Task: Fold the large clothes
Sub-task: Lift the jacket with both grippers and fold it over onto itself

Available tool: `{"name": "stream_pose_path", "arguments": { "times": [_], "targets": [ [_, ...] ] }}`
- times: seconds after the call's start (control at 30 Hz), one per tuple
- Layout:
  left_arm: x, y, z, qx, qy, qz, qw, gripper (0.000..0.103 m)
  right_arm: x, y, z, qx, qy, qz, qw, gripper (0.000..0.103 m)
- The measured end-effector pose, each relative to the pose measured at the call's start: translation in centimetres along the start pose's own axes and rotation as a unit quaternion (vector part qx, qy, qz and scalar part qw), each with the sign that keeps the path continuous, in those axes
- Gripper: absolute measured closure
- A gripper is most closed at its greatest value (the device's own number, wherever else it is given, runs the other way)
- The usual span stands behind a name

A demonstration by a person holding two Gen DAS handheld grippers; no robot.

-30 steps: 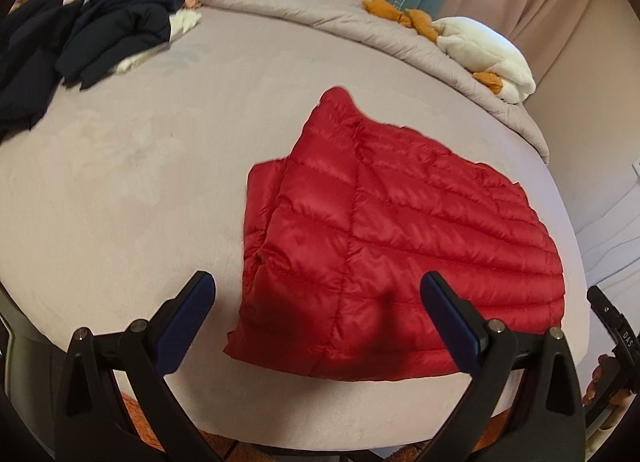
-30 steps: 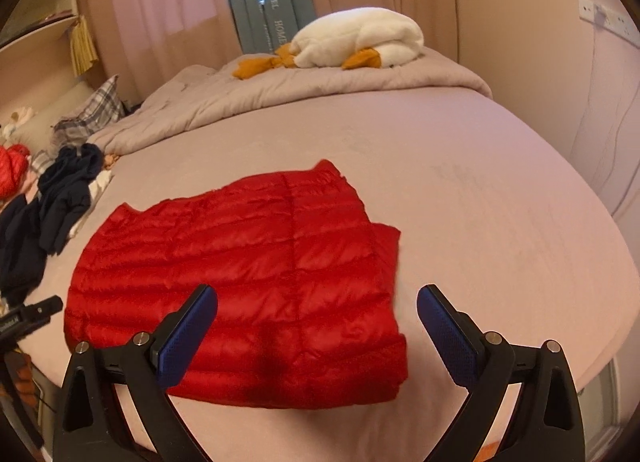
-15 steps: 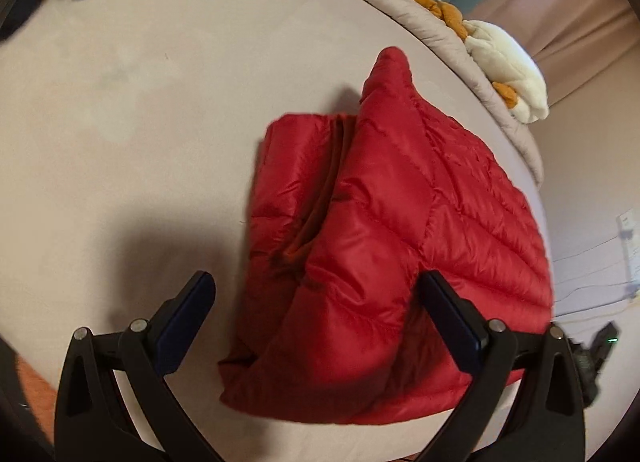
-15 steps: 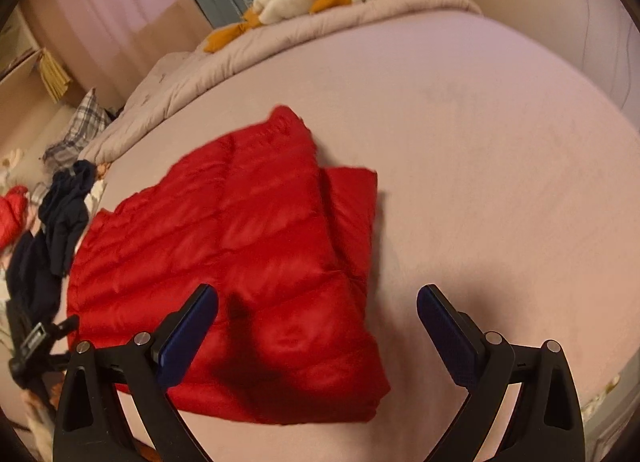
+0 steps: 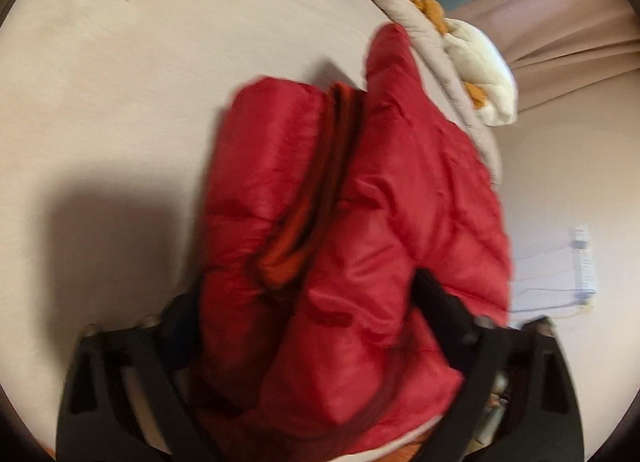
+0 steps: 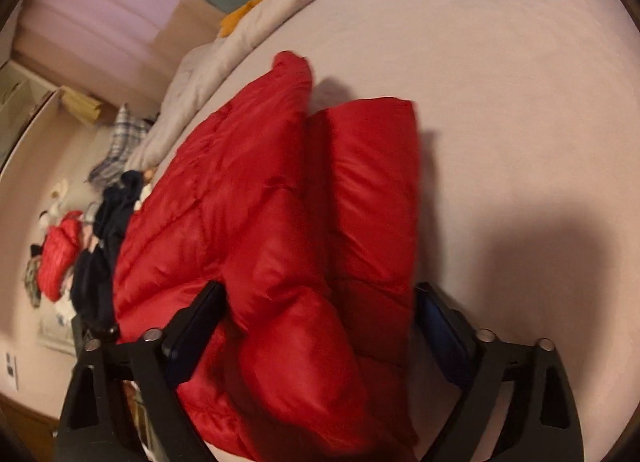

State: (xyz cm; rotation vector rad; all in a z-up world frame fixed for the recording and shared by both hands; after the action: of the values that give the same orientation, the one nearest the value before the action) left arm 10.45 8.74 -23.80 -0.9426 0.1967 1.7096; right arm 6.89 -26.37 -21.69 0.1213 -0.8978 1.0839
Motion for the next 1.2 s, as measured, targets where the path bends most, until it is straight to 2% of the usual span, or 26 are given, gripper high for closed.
{"name": "stream_pose_path", "arguments": {
  "times": [0.07,0.13,0.17,0.2,0.27,0.33,0.4,0.5,0.83,1.2],
  "targets": [
    [-0.1,0.0,-0.5,0.004,0.011,0.013,0.9999,0.023,0.1,0.0,-0.5,0.01,-0.017,-0.01,1.0,0.021],
    [-0.8,0.1,-0.5,0.006,0.034,0.02,0.9992,0.046,0.5,0.3,-0.6,0.011,-0.017,-0.002,1.0,0.031],
    [-0.9,0.2,-0.4,0.006,0.04,0.022,0.9989,0.05,0.7,0.1,-0.4,0.013,-0.025,-0.004,1.0,0.041],
    [-1.3,0.3,-0.2,0.004,0.037,0.018,0.9991,0.056,0.9,0.1,-0.5,0.015,-0.035,-0.008,0.999,0.051],
    [-2.1,0.4,0.5,-0.005,0.026,0.003,0.9997,0.065,1.0,0.3,-0.1,0.011,-0.044,-0.009,0.999,0.061],
    [-3.0,0.5,1.4,-0.015,0.014,-0.008,0.9998,0.072,1.9,0.6,0.7,-0.005,-0.032,0.008,0.999,0.068],
    [-4.4,0.5,2.7,-0.028,0.003,-0.024,0.9993,0.074,2.9,0.7,1.5,-0.021,-0.011,0.027,0.999,0.073],
    [-6.4,0.2,4.8,-0.05,0.007,-0.049,0.9975,0.075,4.9,0.9,2.8,-0.04,0.004,0.054,0.998,0.075],
    [-11.0,0.5,11.0,-0.115,0.021,-0.111,0.987,0.075,9.6,1.7,7.2,-0.091,-0.012,0.132,0.987,0.077],
    [-11.9,0.3,14.5,-0.171,0.019,-0.14,0.9751,0.075,12.2,0.9,7.8,-0.12,-0.018,0.183,0.976,0.077]
  ]
}}
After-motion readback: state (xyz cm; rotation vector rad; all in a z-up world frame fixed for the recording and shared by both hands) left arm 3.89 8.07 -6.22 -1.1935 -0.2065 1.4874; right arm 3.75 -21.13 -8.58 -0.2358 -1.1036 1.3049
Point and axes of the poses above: each gripper's, at about its wrist camera, not at the fingertips, and z roughly against the way its jaws point, x to its left, y to its underside, the point moved 5 cm from there along -z, roughly the way its jaws point, and after that the axes turned 7 degrees about -z, right-handed, at the moved point
